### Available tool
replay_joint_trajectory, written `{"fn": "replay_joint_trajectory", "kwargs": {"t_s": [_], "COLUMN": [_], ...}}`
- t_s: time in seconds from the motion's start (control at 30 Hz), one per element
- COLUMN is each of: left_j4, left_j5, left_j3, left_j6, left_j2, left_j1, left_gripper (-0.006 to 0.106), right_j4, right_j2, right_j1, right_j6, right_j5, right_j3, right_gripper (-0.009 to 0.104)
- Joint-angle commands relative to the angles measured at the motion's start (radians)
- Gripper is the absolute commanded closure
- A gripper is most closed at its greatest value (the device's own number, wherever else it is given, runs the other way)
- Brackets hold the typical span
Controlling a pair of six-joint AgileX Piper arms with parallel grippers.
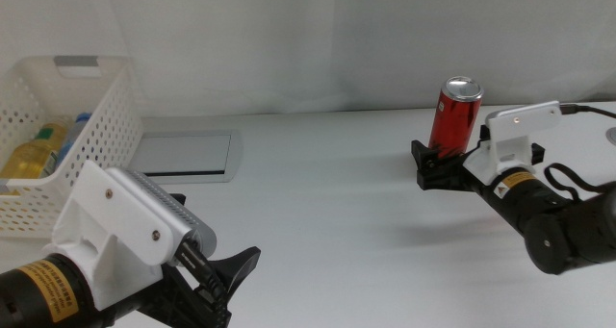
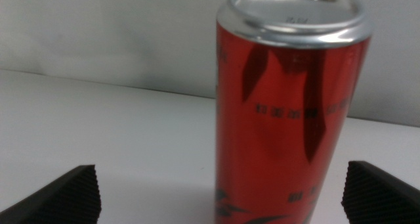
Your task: Use arms to grab the bottles and put them into the dustbin to the left of the table.
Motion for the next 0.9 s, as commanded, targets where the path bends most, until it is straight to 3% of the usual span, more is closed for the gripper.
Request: {"fn": "replay_joint_trajectory", "kwargs": {"t_s": [0.0,0.07,0.2,0.77,0.87], "left_j4": [-0.015,-0.015,-0.015,-0.015,-0.015], "left_j5": [0.004,0.009,0.039,0.128,0.166], "left_j3": [0.005,0.005,0.005,0.005,0.005], "left_j6": [-0.010,-0.010,-0.010,-0.006,-0.006], "left_j2": [-0.007,-0.007,-0.007,-0.138,-0.171], "left_j1": [-0.008,-0.008,-0.008,-0.008,-0.008], "left_gripper": [0.014,0.014,0.014,0.014,0.014], "right_j4": [0.037,0.086,0.116,0.146,0.153], "right_j2": [0.032,0.060,0.085,0.125,0.133], "right_j1": [0.000,0.000,0.000,-0.004,-0.009], "right_j6": [-0.037,-0.068,-0.089,-0.113,-0.113], "right_j5": [-0.011,-0.014,-0.014,0.033,0.046], "right_j3": [-0.033,-0.069,-0.108,-0.202,-0.214], "right_gripper": [-0.008,-0.008,-0.008,-0.008,-0.004]}}
